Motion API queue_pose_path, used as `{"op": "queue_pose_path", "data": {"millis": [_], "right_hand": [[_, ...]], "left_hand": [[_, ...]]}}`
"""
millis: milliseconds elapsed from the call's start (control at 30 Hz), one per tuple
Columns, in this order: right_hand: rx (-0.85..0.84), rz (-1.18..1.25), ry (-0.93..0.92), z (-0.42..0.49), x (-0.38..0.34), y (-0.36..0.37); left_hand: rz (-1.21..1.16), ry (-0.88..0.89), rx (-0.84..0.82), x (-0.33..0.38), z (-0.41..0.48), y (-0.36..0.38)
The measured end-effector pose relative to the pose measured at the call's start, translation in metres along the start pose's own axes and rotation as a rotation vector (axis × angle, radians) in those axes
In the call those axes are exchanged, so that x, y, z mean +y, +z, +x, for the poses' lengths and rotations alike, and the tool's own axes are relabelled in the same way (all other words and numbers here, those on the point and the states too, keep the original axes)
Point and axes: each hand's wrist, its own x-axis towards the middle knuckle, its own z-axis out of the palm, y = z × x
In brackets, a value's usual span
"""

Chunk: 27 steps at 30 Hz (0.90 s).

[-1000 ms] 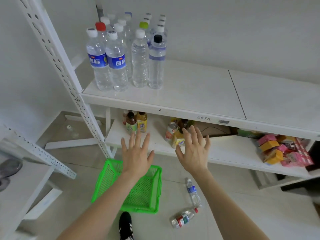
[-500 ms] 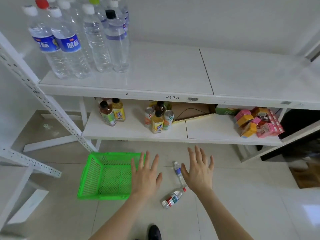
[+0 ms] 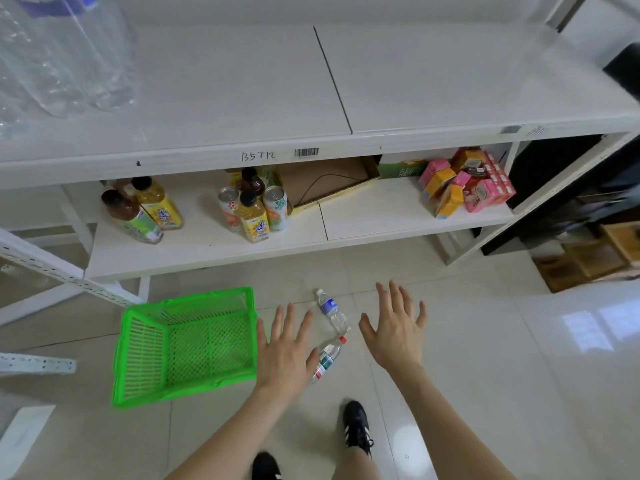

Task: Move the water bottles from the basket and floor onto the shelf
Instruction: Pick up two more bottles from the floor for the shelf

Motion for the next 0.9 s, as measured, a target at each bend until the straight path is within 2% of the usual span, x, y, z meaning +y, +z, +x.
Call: {"op": "queue_pose_path", "data": {"millis": [133,433,600,900], "right_hand": [[-0.074,0.023,-0.026,0.020,0.033,0.012],[-0.299,0.039,-0.200,0.098,0.113,0.101],[-0.310,0.088,-0.220,0.137,0.127,0.185],[-0.396,0.117,-0.269,0.167,0.139,0.379]], "left_hand": [[-0.059,-0.069,-0.063,0.032,0.021,0.021],[-0.103,-0.270,-0.013,0.110,0.092,0.117],[-0.089,-0.338,-0.056,0.108,0.128,0.189],[-0.054,-0.425,-0.138,0.073,0.161,0.376]]}}
